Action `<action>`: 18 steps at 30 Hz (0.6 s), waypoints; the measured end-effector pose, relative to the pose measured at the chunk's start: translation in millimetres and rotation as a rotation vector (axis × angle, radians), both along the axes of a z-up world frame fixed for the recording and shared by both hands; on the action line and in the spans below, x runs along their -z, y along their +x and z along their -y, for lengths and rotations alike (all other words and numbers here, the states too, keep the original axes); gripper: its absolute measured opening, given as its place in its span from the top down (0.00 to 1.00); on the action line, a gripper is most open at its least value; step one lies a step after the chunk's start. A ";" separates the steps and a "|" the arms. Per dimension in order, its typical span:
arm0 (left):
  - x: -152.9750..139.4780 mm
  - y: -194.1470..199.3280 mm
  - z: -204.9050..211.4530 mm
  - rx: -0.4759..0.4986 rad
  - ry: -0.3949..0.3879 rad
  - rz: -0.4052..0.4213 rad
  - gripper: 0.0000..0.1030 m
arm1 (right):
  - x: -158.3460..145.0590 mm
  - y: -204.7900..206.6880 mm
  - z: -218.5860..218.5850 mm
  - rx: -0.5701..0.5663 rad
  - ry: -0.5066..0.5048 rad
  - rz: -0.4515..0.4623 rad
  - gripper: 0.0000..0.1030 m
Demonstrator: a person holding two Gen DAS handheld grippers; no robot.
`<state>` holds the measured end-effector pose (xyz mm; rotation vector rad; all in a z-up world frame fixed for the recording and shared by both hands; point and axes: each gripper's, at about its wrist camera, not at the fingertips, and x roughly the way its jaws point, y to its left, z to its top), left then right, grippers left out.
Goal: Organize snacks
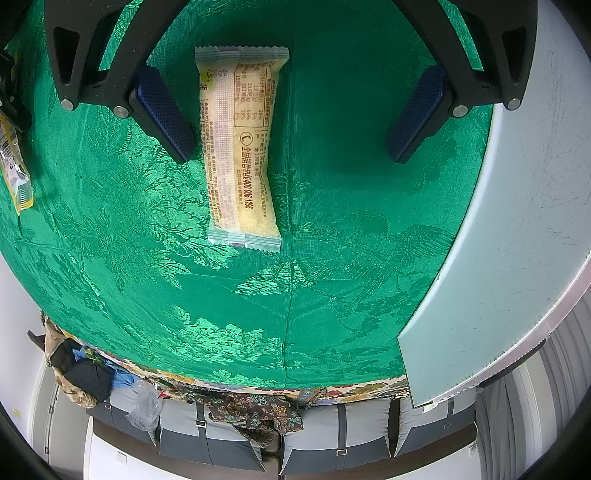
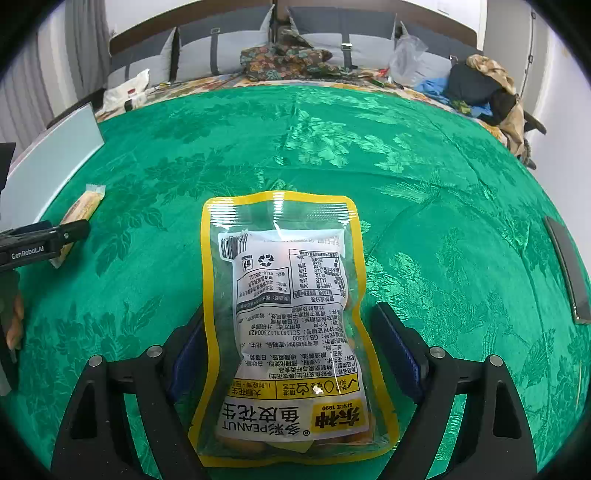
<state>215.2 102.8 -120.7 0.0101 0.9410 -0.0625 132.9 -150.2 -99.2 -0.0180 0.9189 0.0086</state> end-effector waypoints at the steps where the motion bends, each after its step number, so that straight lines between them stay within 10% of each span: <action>1: 0.0 -0.1 -0.2 0.000 0.000 0.000 0.00 | -0.4 -0.4 -0.7 0.000 0.000 0.000 0.15; 18: 0.2 -0.2 -0.1 0.000 0.000 0.000 0.00 | 0.0 -0.7 -0.2 0.001 0.001 0.000 0.15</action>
